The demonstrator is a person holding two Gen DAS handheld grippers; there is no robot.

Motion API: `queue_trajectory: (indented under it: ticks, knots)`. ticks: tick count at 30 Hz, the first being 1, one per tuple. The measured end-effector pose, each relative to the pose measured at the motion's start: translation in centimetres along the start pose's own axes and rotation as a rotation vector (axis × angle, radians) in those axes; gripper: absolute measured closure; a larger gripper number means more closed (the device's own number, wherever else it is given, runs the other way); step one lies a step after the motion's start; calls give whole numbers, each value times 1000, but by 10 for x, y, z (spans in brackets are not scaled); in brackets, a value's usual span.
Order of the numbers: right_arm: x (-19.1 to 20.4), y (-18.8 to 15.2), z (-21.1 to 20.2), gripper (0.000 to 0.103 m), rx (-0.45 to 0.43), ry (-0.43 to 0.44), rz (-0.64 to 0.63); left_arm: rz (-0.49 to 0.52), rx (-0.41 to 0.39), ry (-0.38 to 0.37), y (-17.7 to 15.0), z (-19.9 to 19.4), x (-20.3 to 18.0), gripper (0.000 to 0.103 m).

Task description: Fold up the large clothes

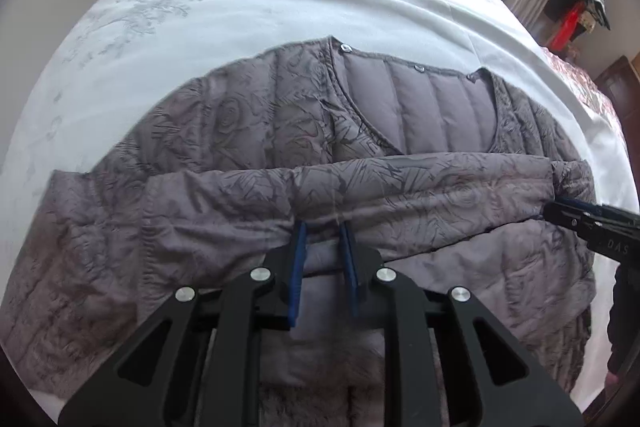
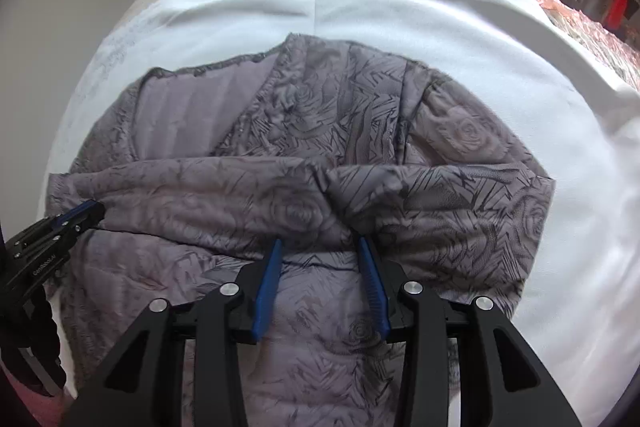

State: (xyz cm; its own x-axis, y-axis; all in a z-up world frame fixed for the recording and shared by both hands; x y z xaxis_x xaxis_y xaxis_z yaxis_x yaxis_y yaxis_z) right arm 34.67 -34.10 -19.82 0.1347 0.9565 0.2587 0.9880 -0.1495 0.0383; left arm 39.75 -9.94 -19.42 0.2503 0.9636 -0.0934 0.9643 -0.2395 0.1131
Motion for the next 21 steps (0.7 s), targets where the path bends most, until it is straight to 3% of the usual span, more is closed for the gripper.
queue_trajectory:
  ticks: [2, 5, 13, 17, 21]
  knots:
    - [9, -15, -17, 62, -28, 53, -20, 10, -44, -20, -7, -20, -4, 86]
    - [19, -36, -28, 62, -37, 3, -41, 40, -60, -24, -23, -34, -16, 86]
    - [18, -66, 7, 62, 24, -3, -15, 60, 36, -2, -45, 8, -20, 86]
    - [14, -66, 18, 62, -4, 5, -4, 47, 36, -36, -48, 18, -14, 85]
    - [19, -69, 21, 62, -25, -44, -18, 27, 41, -46, -47, 20, -14, 85]
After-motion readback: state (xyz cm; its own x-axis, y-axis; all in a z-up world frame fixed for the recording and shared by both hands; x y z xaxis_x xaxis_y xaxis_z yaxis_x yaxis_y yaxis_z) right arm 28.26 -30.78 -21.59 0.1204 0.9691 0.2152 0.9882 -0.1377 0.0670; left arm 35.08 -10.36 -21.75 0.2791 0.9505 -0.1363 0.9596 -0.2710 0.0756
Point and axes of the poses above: each gripper's, at about its wrist camera, not at the fingertips, and z roughly the way its jaws point, x to its left, y to its top, the point moved 5 cm from there along z, roughly the way its jaws point, and after that the axes turned 15 degrees about x, right-handed, at the moved point
